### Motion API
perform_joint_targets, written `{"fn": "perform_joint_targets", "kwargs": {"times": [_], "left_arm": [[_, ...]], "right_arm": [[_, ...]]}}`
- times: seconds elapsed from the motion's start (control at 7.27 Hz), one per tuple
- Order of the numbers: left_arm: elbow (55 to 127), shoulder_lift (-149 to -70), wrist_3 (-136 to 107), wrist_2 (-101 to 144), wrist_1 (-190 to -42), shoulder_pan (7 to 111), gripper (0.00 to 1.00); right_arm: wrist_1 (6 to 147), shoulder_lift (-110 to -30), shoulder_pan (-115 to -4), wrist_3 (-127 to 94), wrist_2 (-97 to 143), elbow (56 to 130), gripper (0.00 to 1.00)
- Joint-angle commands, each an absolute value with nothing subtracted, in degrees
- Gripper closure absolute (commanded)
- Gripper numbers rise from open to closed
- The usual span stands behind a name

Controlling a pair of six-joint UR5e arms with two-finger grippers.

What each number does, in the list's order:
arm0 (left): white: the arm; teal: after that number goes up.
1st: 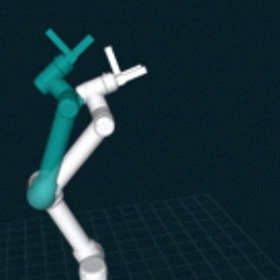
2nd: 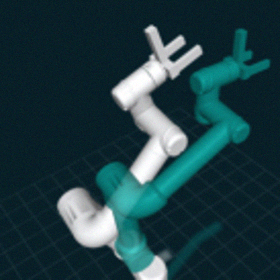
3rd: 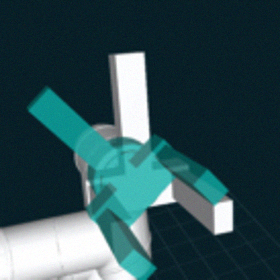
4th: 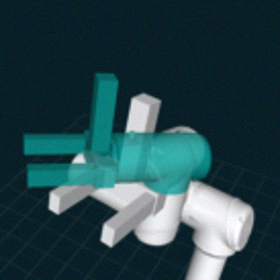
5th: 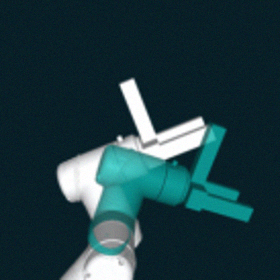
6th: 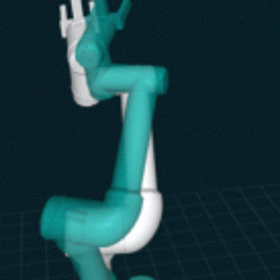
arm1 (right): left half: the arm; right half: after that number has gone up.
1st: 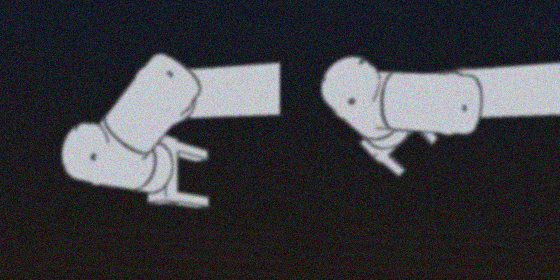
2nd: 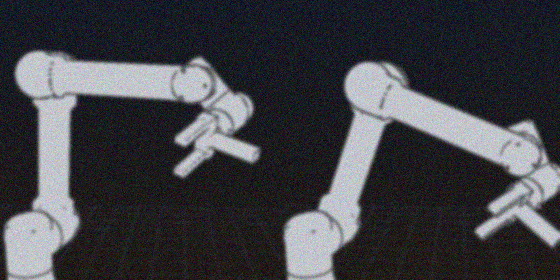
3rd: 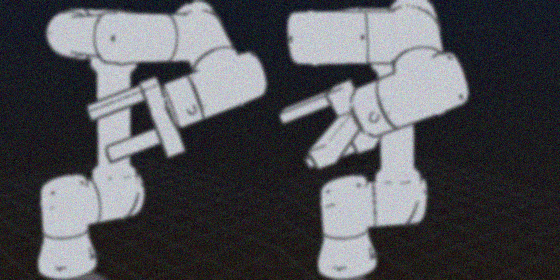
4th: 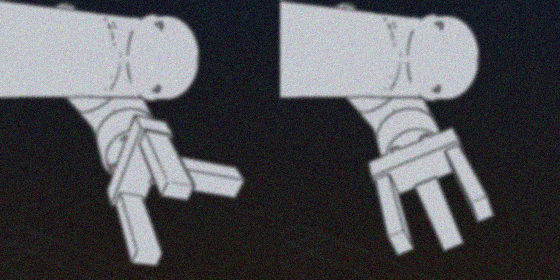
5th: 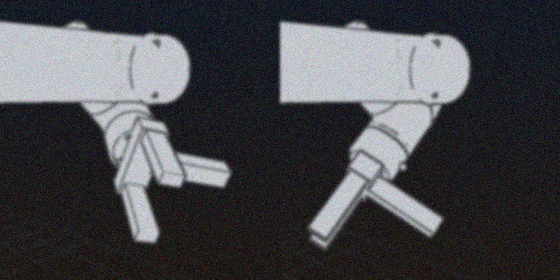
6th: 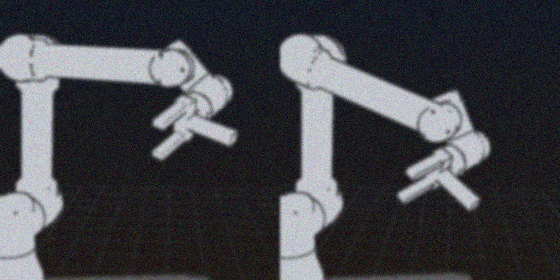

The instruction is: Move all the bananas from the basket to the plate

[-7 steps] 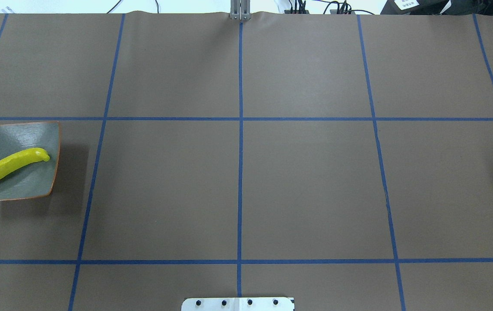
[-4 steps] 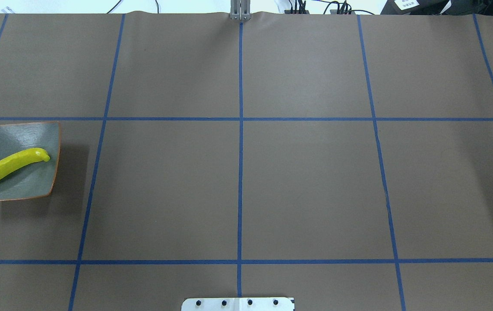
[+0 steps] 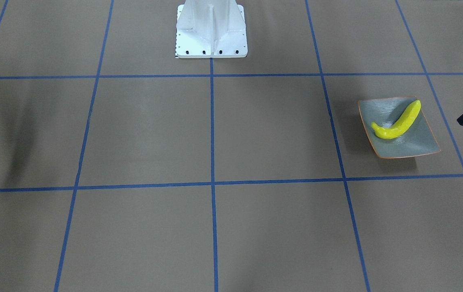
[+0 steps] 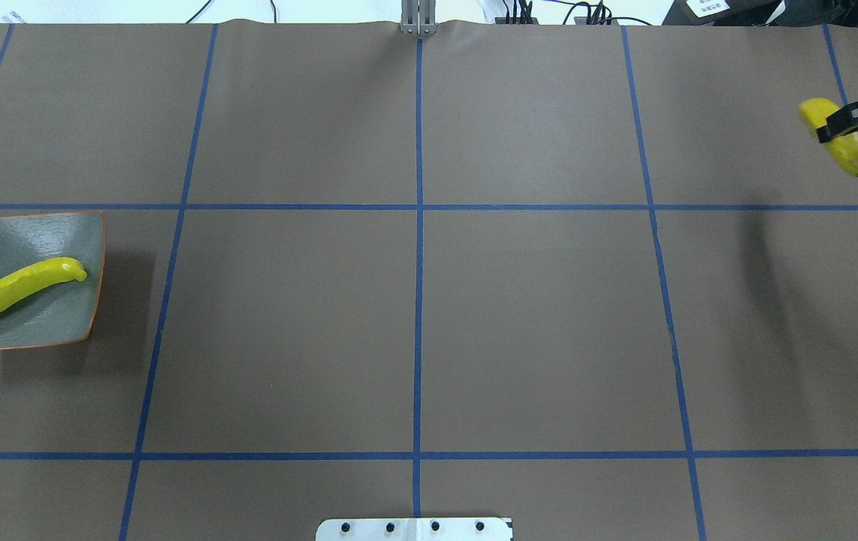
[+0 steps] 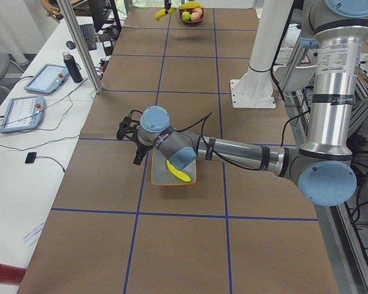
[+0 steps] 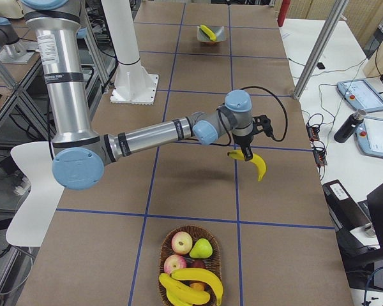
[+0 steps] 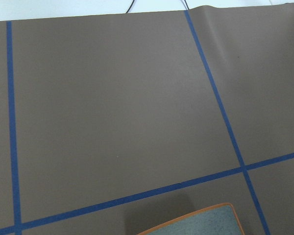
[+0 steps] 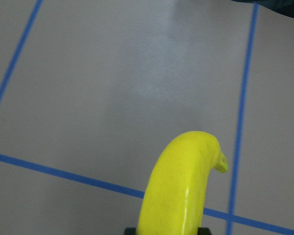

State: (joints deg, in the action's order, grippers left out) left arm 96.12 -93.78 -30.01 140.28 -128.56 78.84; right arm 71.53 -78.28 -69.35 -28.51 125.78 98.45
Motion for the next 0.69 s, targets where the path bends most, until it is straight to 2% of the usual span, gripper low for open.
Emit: {"fn": "perform_joint_targets", "kwargs": {"times": [0.0, 0.14, 0.55], "left_arm": [[97.2, -95.53, -32.17, 140.71, -129.2, 77.35, 0.0], [97.56, -96.23, -33.04, 143.15, -128.94, 77.34, 0.0], [97.29, -105.62, -59.43, 143.53, -129.46, 72.97, 0.0]], "right_arm": [[71.54, -66.33, -59.55, -46.5, 124.29, 98.18, 1.0], [71.54, -61.31, -54.89, -55.28, 121.06, 98.0, 1.0], [71.46, -51.45, -46.43, -64.92, 111.2, 96.95, 1.0]]}}
